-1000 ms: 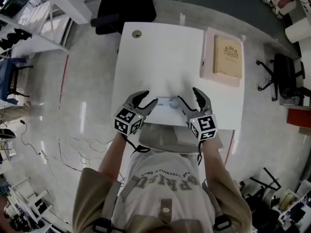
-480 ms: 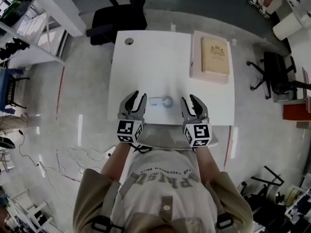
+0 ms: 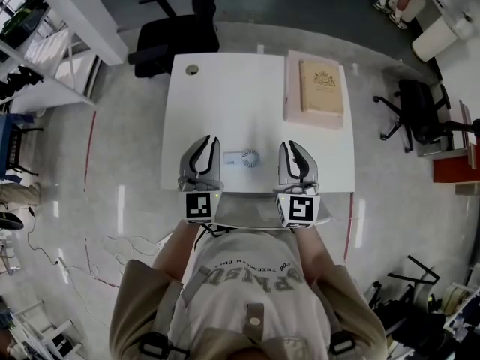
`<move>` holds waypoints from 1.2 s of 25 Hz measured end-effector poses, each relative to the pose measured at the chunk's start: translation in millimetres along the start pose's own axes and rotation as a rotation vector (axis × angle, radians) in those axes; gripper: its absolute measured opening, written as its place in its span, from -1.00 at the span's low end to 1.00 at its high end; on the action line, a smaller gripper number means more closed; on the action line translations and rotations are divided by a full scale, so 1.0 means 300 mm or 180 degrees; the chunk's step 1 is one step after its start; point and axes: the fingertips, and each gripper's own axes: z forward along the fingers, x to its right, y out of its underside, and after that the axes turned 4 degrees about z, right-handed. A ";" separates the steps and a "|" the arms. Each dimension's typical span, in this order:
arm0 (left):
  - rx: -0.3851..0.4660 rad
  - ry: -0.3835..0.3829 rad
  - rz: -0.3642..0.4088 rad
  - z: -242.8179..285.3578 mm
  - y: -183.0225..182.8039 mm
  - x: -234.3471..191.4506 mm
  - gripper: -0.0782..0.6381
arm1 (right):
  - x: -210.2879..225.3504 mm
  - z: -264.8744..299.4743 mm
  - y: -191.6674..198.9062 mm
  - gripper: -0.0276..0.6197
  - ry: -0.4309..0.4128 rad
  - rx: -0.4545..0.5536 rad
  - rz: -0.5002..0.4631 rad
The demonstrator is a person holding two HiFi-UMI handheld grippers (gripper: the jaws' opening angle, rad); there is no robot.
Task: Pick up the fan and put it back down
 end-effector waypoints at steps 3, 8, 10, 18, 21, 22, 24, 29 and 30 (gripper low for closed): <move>0.0170 -0.0071 0.0051 0.004 -0.068 0.003 -0.73 | -0.013 -0.001 -0.046 -0.90 0.0004 0.0130 -0.0081; 0.0306 -0.0042 0.0131 0.019 -0.122 0.024 -0.75 | -0.005 0.004 -0.130 -0.91 0.0088 0.0426 -0.0060; 0.0354 -0.0038 0.0098 0.030 -0.140 0.028 -0.75 | 0.003 0.010 -0.146 -0.91 0.0114 0.0495 -0.0076; 0.0469 -0.0094 0.0083 0.066 -0.187 0.020 -0.75 | -0.012 0.040 -0.206 -0.91 0.0084 0.0669 -0.0050; 0.0483 -0.0086 0.0038 0.065 -0.194 0.019 -0.75 | -0.015 0.041 -0.231 -0.91 0.0155 0.0742 -0.0015; 0.0481 -0.0088 0.0023 0.064 -0.195 0.018 -0.75 | -0.013 0.042 -0.235 -0.91 0.0177 0.0752 -0.0012; 0.0472 -0.0088 0.0001 0.064 -0.196 0.019 -0.75 | -0.004 0.046 -0.234 -0.91 0.0199 0.0741 -0.0022; 0.0527 -0.0105 0.0009 0.057 -0.210 0.019 -0.75 | -0.002 0.051 -0.233 -0.92 0.0199 0.0707 -0.0016; 0.0530 -0.0108 0.0000 0.056 -0.210 0.019 -0.75 | -0.007 0.051 -0.232 -0.92 0.0200 0.0700 -0.0001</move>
